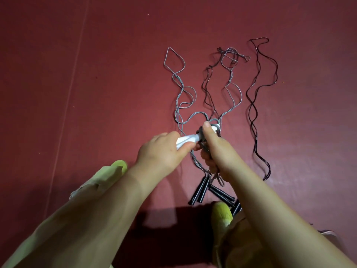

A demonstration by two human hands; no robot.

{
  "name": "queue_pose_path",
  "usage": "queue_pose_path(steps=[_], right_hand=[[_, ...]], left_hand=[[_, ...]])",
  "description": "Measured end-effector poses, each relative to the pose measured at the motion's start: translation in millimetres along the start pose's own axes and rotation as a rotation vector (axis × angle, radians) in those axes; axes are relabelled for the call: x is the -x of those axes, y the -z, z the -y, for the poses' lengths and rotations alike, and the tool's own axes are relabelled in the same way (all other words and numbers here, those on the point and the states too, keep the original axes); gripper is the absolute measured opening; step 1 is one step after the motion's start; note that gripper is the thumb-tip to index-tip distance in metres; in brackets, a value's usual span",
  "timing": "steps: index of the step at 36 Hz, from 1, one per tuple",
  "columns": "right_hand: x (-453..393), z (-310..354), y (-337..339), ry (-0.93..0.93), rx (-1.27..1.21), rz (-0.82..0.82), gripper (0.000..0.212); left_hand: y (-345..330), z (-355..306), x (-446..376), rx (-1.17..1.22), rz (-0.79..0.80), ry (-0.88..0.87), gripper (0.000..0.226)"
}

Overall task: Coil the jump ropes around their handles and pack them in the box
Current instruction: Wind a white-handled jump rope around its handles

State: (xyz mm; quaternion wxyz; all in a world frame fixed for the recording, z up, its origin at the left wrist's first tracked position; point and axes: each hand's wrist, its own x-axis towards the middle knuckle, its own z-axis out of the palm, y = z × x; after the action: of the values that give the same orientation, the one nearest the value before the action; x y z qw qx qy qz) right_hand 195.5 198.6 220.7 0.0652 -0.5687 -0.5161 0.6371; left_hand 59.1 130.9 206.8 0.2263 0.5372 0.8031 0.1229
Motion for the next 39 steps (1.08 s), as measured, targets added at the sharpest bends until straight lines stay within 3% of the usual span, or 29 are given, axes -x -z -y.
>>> queue_pose_path(steps=[4, 6, 9, 12, 16, 20, 24, 28, 34, 39], right_hand=[[-3.3, -1.2, 1.5, 0.044, 0.016, -0.085, 0.048], [-4.2, -0.6, 2.6, 0.096, 0.028, -0.111, 0.05], [-1.5, 2.9, 3.0, 0.199, 0.012, -0.11, 0.039], [1.7, 5.5, 3.8, 0.266, -0.103, -0.047, 0.029], [1.0, 4.5, 4.4, 0.276, -0.191, -0.034, 0.026], [2.0, 4.6, 4.7, 0.292, -0.286, 0.01, 0.025], [-0.1, 6.1, 10.8, 0.281, -0.215, 0.096, 0.038], [0.6, 5.0, 17.3, 0.196, -0.062, 0.102, 0.044], [-4.5, 0.5, 14.5, 0.126, 0.119, -0.01, 0.057], [-5.7, 1.0, 12.5, 0.188, 0.255, -0.113, 0.06]], left_hand=[[1.7, -1.6, 2.6, 0.012, -0.021, -0.062, 0.039], [6.4, -2.7, 0.3, 0.157, 0.11, -0.007, 0.041], [14.1, -4.1, -1.5, 0.631, 0.467, 0.113, 0.041], [23.0, -2.5, 2.0, 0.921, 0.756, 0.236, 0.063], [27.7, -1.9, 4.7, 1.191, 0.963, 0.267, 0.076], [24.4, -1.4, 5.0, 1.367, 1.042, 0.274, 0.077], [24.1, -5.1, 1.9, 1.368, 0.965, 0.334, 0.066], [17.4, -5.7, 0.3, 1.119, 0.719, 0.365, 0.062], [11.3, -7.8, -2.7, 0.838, 0.48, 0.362, 0.058], [6.2, -3.2, -7.5, 0.694, 0.351, 0.291, 0.057]])
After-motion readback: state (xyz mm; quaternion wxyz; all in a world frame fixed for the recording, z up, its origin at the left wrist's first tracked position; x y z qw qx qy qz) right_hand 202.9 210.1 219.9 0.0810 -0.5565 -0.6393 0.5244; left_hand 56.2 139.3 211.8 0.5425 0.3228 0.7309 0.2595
